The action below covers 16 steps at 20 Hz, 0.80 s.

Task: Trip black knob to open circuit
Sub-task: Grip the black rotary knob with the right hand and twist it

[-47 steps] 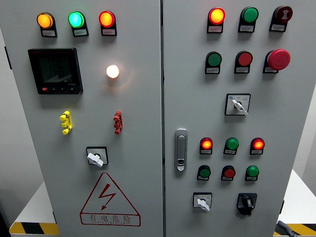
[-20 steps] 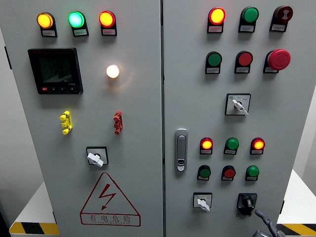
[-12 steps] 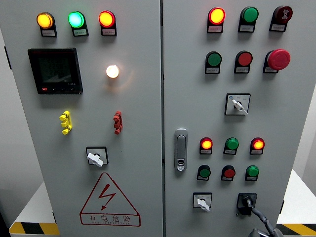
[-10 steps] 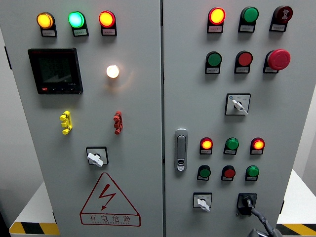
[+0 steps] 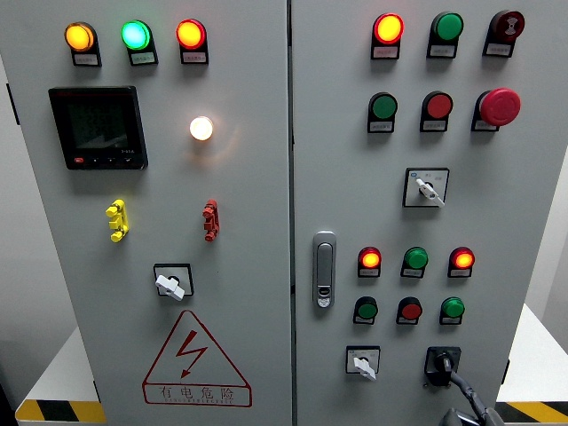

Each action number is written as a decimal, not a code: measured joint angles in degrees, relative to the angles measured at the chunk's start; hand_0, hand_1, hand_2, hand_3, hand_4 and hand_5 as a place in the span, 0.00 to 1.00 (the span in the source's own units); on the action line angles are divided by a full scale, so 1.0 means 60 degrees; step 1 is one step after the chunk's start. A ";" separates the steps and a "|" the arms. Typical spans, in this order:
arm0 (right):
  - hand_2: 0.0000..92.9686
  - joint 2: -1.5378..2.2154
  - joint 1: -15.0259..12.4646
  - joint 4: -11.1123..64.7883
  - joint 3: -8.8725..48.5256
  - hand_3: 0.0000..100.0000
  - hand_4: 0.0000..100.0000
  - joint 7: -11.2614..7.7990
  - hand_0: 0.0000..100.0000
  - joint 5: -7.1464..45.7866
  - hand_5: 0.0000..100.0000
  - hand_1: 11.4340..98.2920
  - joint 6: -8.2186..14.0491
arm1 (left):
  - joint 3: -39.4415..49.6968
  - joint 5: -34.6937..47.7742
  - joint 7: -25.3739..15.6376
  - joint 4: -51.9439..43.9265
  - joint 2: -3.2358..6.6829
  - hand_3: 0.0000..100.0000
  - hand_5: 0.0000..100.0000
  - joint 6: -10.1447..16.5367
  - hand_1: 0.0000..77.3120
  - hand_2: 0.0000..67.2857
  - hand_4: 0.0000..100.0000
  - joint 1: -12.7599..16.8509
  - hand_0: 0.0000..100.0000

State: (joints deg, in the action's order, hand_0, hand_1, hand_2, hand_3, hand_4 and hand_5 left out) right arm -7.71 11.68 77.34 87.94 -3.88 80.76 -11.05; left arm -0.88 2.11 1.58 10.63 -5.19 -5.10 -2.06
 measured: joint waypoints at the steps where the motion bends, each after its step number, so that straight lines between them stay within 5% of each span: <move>1: 0.00 -0.0002 0.0003 0.0000 -0.0017 0.84 0.96 0.0051 1.00 0.0000 1.00 0.76 -0.0001 | 0.0000 0.0000 0.0000 0.0000 0.0000 0.26 0.09 0.0000 0.00 0.29 0.10 0.0000 0.00; 16: 0.00 -0.0004 0.0004 0.0073 -0.0234 0.84 0.95 0.0219 1.00 0.0001 1.00 0.75 -0.0003 | 0.0000 0.0000 0.0000 0.0000 0.0000 0.26 0.09 0.0000 0.00 0.29 0.10 0.0002 0.00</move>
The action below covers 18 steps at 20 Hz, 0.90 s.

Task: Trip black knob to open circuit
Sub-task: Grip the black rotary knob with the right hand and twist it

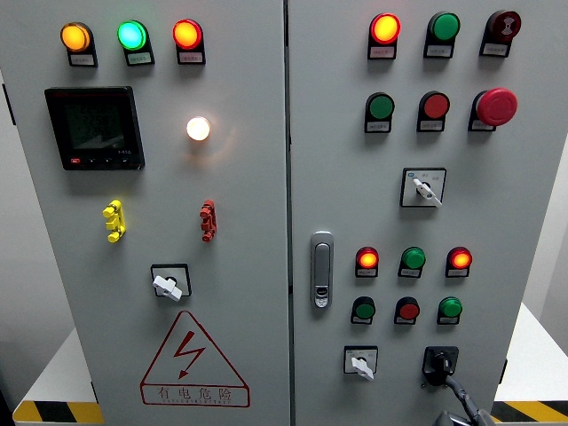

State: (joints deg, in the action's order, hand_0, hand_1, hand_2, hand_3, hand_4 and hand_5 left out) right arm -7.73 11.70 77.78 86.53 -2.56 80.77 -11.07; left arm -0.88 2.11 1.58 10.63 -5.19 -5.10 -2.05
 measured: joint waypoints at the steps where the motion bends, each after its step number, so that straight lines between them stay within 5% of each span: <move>1: 0.00 0.0000 0.0000 0.0008 -0.0011 0.83 0.95 0.0001 1.00 0.0000 1.00 0.75 0.0000 | 0.0000 0.0000 0.0000 0.0000 0.0000 0.26 0.09 0.0000 0.00 0.29 0.10 0.0000 0.00; 18: 0.00 0.0000 -0.0003 0.0107 -0.0169 0.83 0.95 0.0006 1.00 0.0006 1.00 0.73 0.0000 | 0.0000 0.0000 0.0000 0.0000 0.0000 0.26 0.09 0.0000 0.00 0.29 0.10 -0.0005 0.00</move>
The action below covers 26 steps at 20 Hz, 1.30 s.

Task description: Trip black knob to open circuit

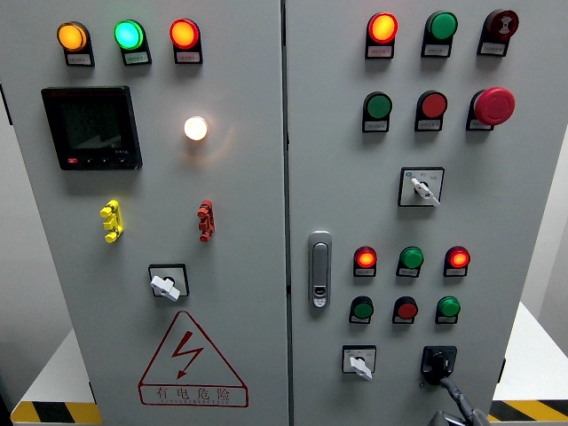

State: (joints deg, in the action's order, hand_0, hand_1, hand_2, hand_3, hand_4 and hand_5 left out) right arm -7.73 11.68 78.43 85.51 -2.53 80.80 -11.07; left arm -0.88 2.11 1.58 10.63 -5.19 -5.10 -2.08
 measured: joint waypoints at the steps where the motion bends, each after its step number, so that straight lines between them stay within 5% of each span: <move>1: 0.00 0.0000 0.0000 0.0012 0.0000 0.83 0.95 0.0000 1.00 -0.0001 1.00 0.73 0.0000 | 0.0000 0.0000 0.0000 0.0000 0.0000 0.26 0.09 0.0000 0.00 0.29 0.10 -0.0003 0.00; 21: 0.00 -0.0010 -0.0041 0.0044 0.0078 0.83 0.95 -0.0011 1.00 0.0009 1.00 0.70 0.0001 | 0.0000 0.0000 0.0000 0.0000 0.0000 0.26 0.09 0.0000 0.00 0.29 0.10 0.0005 0.00; 26: 0.00 -0.0070 -0.0041 0.0041 0.0097 0.83 0.95 -0.0015 1.00 0.0010 1.00 0.68 0.0014 | 0.0000 0.0000 0.0000 0.0000 0.0000 0.26 0.09 0.0000 0.00 0.29 0.10 0.0007 0.00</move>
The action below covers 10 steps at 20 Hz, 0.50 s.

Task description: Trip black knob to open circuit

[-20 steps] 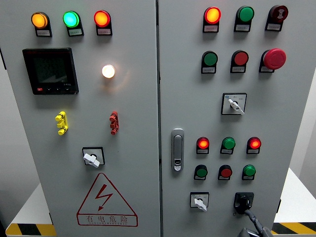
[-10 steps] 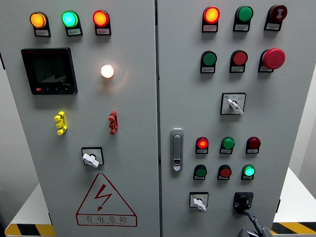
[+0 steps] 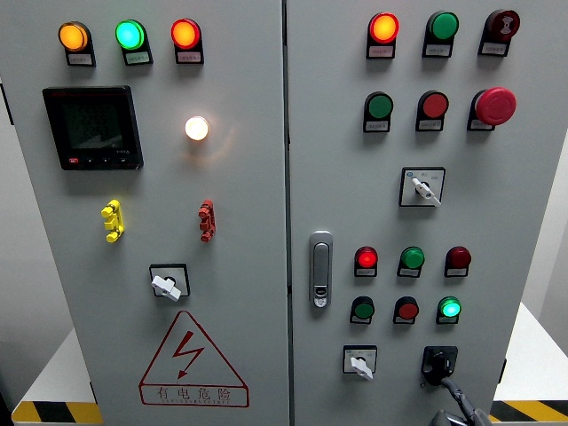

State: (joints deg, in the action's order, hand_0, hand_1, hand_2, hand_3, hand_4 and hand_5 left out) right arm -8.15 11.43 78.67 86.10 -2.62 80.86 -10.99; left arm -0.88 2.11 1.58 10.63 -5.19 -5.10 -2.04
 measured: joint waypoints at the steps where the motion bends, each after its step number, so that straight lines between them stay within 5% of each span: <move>1: 0.00 -0.0002 -0.0001 0.0000 0.0005 0.83 0.95 0.0000 1.00 0.0000 1.00 0.68 0.0000 | 0.0000 0.0000 0.0000 0.0000 0.0000 0.26 0.09 0.0000 0.00 0.29 0.10 -0.0004 0.00; 10: 0.00 0.0010 -0.0099 0.0033 0.0171 0.83 0.95 -0.0004 1.00 0.0001 1.00 0.67 0.0000 | 0.0000 0.0000 0.0000 0.0000 0.0000 0.26 0.09 0.0000 0.00 0.29 0.10 0.0002 0.00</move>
State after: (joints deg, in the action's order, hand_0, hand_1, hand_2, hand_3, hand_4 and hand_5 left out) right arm -8.09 10.84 78.87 87.13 -2.64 80.87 -10.99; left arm -0.88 2.11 1.58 10.63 -5.19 -5.10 -2.02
